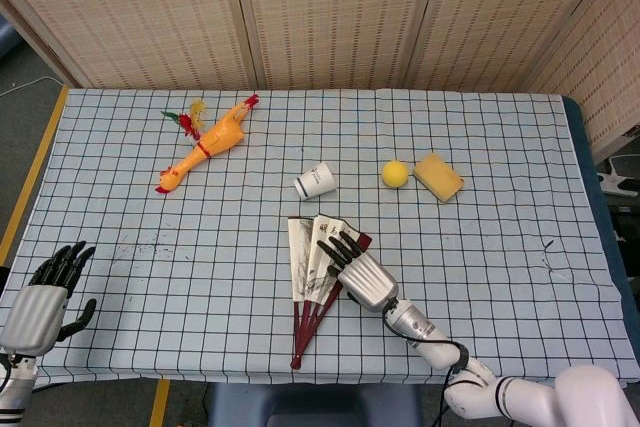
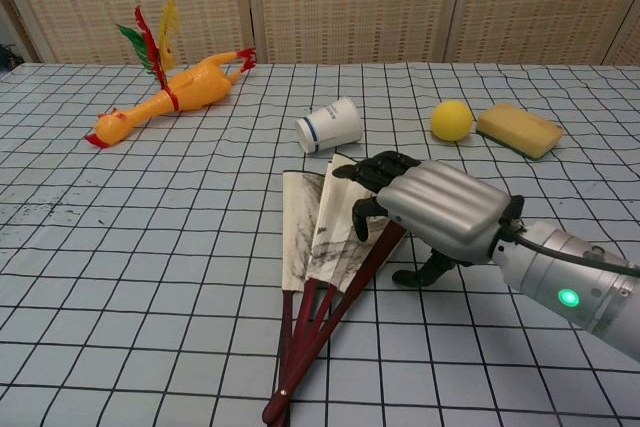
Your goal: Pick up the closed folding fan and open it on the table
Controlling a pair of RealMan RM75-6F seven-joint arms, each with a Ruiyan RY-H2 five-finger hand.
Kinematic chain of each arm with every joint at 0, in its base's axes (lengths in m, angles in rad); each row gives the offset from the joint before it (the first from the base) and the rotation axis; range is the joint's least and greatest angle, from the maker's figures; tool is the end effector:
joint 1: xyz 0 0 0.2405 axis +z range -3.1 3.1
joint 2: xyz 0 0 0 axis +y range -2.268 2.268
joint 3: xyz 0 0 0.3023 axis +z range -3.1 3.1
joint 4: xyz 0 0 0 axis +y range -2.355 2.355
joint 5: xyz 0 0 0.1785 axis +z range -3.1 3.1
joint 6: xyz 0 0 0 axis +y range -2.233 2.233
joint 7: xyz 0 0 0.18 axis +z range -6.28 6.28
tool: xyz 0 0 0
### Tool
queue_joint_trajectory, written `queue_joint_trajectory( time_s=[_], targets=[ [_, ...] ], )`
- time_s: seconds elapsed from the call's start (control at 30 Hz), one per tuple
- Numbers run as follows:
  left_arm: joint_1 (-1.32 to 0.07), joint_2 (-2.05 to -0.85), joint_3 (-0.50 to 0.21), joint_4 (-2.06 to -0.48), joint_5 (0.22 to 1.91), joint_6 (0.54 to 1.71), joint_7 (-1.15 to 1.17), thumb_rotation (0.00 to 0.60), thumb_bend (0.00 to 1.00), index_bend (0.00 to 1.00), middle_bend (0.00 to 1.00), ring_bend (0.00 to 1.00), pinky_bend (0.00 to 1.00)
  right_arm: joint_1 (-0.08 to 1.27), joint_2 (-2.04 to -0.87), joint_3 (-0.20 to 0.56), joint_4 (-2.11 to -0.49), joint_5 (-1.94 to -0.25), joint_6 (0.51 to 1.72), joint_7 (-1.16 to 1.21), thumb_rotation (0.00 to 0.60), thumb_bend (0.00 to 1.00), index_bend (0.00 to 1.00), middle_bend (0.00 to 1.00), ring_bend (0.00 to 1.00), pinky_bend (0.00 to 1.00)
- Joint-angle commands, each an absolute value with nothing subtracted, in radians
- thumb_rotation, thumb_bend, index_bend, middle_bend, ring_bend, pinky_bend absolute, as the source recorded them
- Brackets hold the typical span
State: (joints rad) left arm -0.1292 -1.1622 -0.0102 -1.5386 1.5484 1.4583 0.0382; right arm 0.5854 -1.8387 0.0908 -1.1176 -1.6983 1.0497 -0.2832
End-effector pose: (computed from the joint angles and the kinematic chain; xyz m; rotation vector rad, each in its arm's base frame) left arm -0.3387 0.2264 0.1843 -1.5066 -0.8483 -0.8691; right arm -0.1735 -0.3272 -0.0922 2.1150 -0.5316 1.0098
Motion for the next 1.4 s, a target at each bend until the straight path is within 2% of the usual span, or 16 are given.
queue_joint_trajectory(
  time_s=[0.03, 0.13, 0.3, 0.47, 0.67, 0.83, 1.0, 1.07, 1.13, 1.27, 1.4],
  targets=[
    [-0.13, -1.159, -0.013, -1.54, 1.542, 1.454, 0.037, 0.6, 0.42, 0.0, 0.0, 0.0, 0.15, 0.595, -1.851, 0.083, -1.1, -1.696, 1.052, -0.284, 0.6, 0.13, 0.43, 0.0, 0.0, 0.0],
    [-0.131, -1.158, -0.013, -1.54, 1.541, 1.452, 0.038, 0.6, 0.42, 0.0, 0.0, 0.0, 0.16, 0.602, -1.864, 0.072, -1.081, -1.693, 1.052, -0.285, 0.6, 0.13, 0.44, 0.0, 0.0, 0.0],
    [-0.131, -1.157, -0.012, -1.543, 1.54, 1.45, 0.041, 0.6, 0.42, 0.0, 0.0, 0.0, 0.16, 0.61, -1.892, 0.063, -1.046, -1.684, 1.061, -0.268, 0.6, 0.24, 0.46, 0.0, 0.0, 0.0],
    [-0.13, -1.156, -0.012, -1.544, 1.538, 1.451, 0.046, 0.6, 0.42, 0.0, 0.0, 0.0, 0.16, 0.618, -1.927, 0.06, -1.006, -1.678, 1.08, -0.257, 0.6, 0.29, 0.5, 0.0, 0.0, 0.0],
    [-0.13, -1.156, -0.013, -1.545, 1.537, 1.45, 0.051, 0.6, 0.43, 0.0, 0.0, 0.0, 0.16, 0.618, -1.932, 0.065, -1.01, -1.674, 1.122, -0.244, 0.6, 0.45, 0.58, 0.01, 0.0, 0.0],
    [-0.133, -1.158, -0.012, -1.544, 1.539, 1.446, 0.039, 0.6, 0.43, 0.0, 0.0, 0.0, 0.17, 0.622, -1.902, 0.067, -1.069, -1.671, 1.145, -0.208, 0.6, 0.55, 0.68, 0.06, 0.0, 0.0],
    [-0.142, -1.163, -0.006, -1.529, 1.561, 1.441, -0.004, 0.6, 0.46, 0.0, 0.0, 0.0, 0.17, 0.626, -1.848, 0.098, -1.224, -1.605, 1.107, -0.151, 0.6, 0.57, 0.74, 0.09, 0.0, 0.0],
    [-0.149, -1.171, -0.004, -1.514, 1.576, 1.439, -0.046, 0.6, 0.46, 0.04, 0.0, 0.0, 0.12, 0.633, -1.824, 0.127, -1.3, -1.554, 1.07, -0.144, 0.6, 0.57, 0.76, 0.1, 0.0, 0.01],
    [-0.156, -1.178, -0.002, -1.497, 1.586, 1.435, -0.095, 0.6, 0.47, 0.15, 0.0, 0.0, 0.09, 0.642, -1.807, 0.156, -1.355, -1.515, 1.047, -0.134, 0.6, 0.58, 0.79, 0.11, 0.0, 0.02],
    [-0.17, -1.201, -0.004, -1.448, 1.594, 1.426, -0.191, 0.6, 0.49, 0.34, 0.0, 0.0, 0.08, 0.661, -1.79, 0.234, -1.452, -1.405, 1.004, -0.122, 0.6, 0.58, 0.8, 0.12, 0.0, 0.02],
    [-0.183, -1.239, -0.012, -1.396, 1.565, 1.394, -0.266, 0.6, 0.5, 0.5, 0.06, 0.0, 0.09, 0.678, -1.773, 0.295, -1.536, -1.3, 0.97, -0.122, 0.6, 0.58, 0.8, 0.12, 0.0, 0.02]
  ],
)
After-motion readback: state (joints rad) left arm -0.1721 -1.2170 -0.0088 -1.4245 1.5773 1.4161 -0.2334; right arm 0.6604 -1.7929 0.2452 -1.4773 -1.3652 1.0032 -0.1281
